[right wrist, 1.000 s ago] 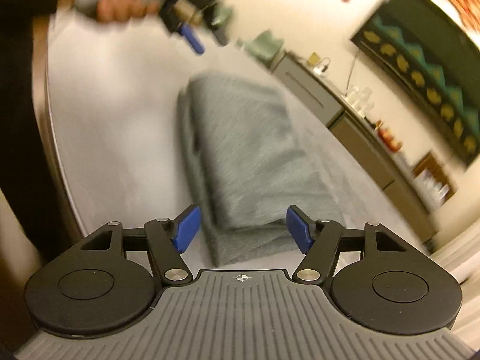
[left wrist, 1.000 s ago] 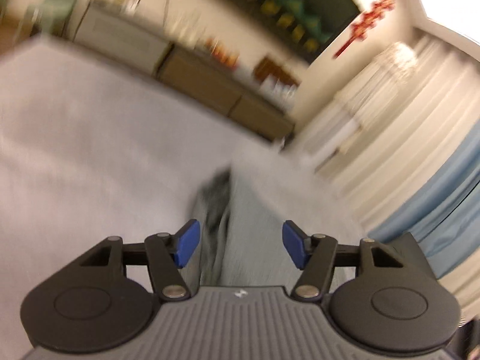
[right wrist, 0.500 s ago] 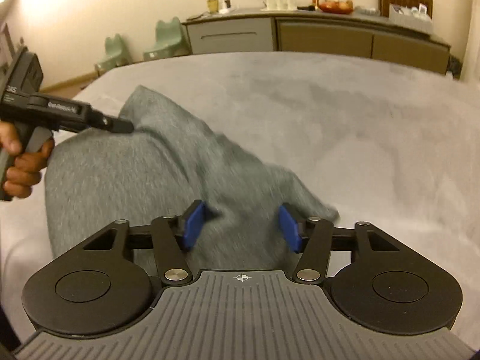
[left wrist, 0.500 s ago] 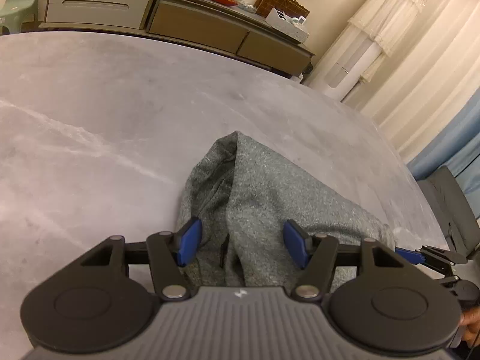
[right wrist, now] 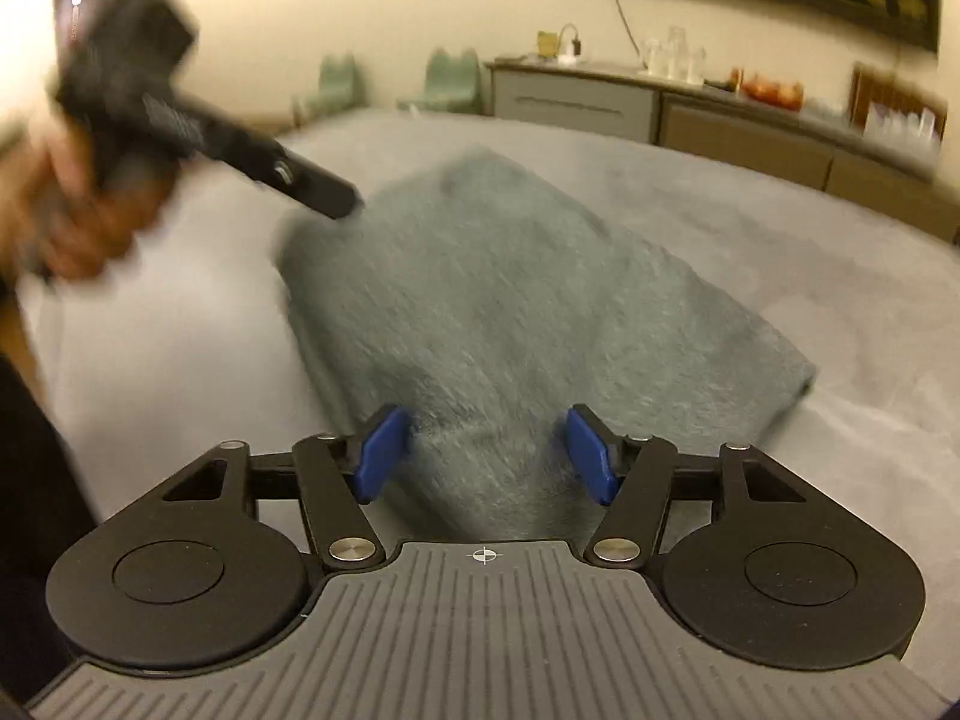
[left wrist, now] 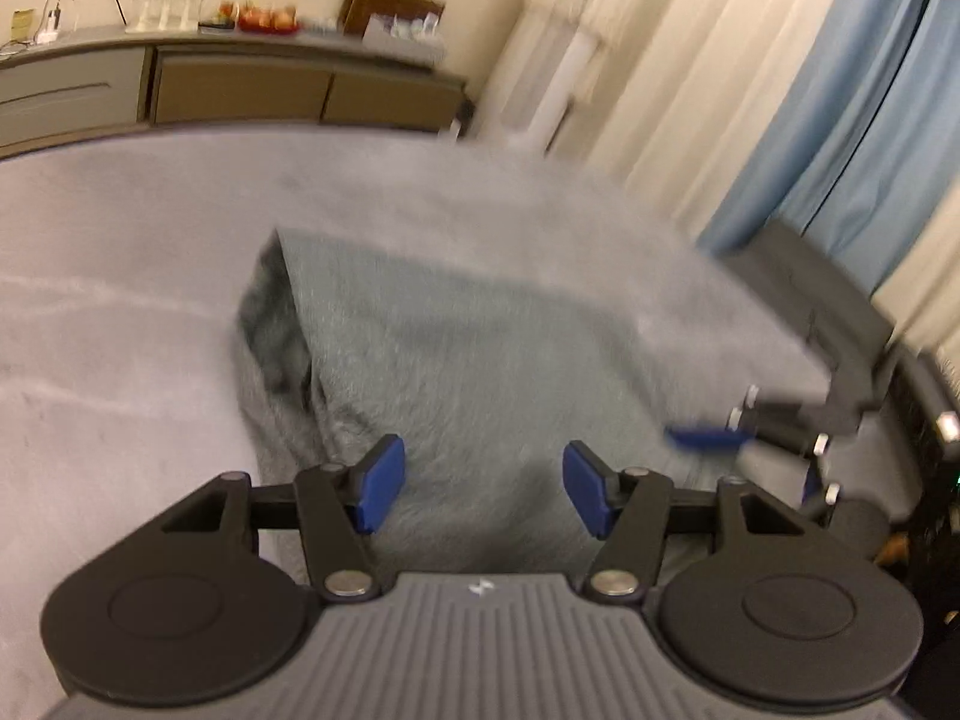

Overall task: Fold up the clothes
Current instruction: 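Pat and square the folded pants bundle with both open grippers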

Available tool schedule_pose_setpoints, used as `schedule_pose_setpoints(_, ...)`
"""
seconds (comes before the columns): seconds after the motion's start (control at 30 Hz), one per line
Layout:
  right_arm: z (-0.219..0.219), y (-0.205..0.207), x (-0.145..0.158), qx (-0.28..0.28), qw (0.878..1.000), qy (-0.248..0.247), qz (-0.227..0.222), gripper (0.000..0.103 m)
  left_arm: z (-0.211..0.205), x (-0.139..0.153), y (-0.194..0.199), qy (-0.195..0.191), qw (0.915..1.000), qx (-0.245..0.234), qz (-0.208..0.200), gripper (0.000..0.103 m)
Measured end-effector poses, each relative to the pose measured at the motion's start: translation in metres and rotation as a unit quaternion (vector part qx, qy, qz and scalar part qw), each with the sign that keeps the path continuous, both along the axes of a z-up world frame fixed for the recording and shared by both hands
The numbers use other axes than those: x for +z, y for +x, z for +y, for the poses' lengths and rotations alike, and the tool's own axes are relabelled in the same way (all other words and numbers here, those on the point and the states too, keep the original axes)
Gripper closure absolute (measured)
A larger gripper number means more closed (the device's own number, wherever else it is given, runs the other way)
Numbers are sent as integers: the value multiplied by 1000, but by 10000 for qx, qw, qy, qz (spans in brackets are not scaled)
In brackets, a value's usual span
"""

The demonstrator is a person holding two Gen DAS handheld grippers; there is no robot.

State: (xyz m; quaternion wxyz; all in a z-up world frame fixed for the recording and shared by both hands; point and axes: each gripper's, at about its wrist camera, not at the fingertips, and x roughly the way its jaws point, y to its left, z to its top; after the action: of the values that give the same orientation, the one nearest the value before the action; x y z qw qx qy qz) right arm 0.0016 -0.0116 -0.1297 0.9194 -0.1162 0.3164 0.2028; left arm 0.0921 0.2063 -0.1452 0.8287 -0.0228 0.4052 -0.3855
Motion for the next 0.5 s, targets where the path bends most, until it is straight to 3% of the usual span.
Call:
schedule_pose_setpoints(0.13, -24, 34, -5, -328, 9971, -614, -313, 37, -20, -14, 5, -25, 9988, 488, 56, 31)
schedule_pose_setpoints(0.27, -64, 75, -10, -1060, 9924, -540, -323, 31, -53, -19, 1, 180, 9957, 905, 47, 27)
schedule_pose_setpoints(0.37, -73, 76, 0, -923, 9951, -228, -278, 32, -54, -9, -12, 460, 9940, 984, -100, 27)
schedule_pose_setpoints(0.5, -84, 76, 15, -695, 9971, 205, -214, 32, -61, -10, -12, 579, 9937, 965, 2, 27)
